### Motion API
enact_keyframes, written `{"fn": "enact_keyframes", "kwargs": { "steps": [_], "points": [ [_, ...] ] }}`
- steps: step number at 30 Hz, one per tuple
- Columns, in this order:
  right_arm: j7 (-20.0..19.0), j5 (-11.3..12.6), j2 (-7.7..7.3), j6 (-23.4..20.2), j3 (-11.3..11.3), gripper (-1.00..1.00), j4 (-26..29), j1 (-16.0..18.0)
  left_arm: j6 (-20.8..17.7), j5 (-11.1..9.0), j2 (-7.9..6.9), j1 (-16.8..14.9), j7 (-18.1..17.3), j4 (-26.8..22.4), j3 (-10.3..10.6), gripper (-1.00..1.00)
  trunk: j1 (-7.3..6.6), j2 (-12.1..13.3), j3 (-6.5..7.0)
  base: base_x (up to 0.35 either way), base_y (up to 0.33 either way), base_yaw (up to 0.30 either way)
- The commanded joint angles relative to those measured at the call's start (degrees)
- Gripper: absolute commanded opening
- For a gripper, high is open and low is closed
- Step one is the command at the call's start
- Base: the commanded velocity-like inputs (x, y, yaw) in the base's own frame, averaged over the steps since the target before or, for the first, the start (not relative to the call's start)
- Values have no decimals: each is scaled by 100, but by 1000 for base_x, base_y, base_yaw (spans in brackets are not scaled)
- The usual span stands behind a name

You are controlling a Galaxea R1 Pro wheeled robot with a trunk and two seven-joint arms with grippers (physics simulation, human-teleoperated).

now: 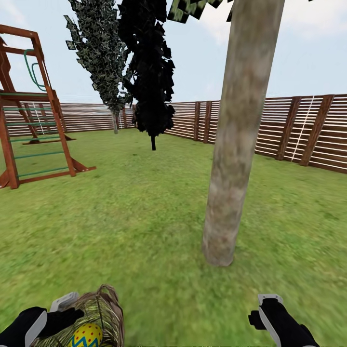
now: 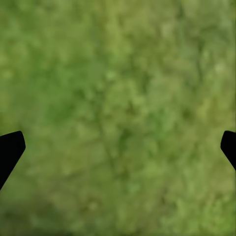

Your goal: Take the three Easter eggs out of the wicker basket on the lawn in the garden, then place them on the lawn next to a single tree (choose any tree) so that all three eggs are next to the same tree and none are left in the basket.

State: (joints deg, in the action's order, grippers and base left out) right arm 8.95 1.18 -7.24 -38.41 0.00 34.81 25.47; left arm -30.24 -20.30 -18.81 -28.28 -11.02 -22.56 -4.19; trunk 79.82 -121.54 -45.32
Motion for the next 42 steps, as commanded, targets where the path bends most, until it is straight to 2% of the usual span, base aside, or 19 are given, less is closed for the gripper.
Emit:
{"fn": "enact_keyframes", "kwargs": {
  "steps": [1,37,42],
  "points": [
    [19,14,-3,-27,0,100,8,2,-44,-9,6,-2,-11,-5,-38,100,22,-44,-24,0,0,0],
    [19,14,3,-24,0,100,0,2,-35,-9,14,-2,-3,-3,-29,100,812,-1488,-671,0,0,0],
    [19,14,53,-12,32,100,-103,2,-35,-9,15,-2,-2,-4,-29,100,922,-1689,-760,0,0,0]
  ]
}}
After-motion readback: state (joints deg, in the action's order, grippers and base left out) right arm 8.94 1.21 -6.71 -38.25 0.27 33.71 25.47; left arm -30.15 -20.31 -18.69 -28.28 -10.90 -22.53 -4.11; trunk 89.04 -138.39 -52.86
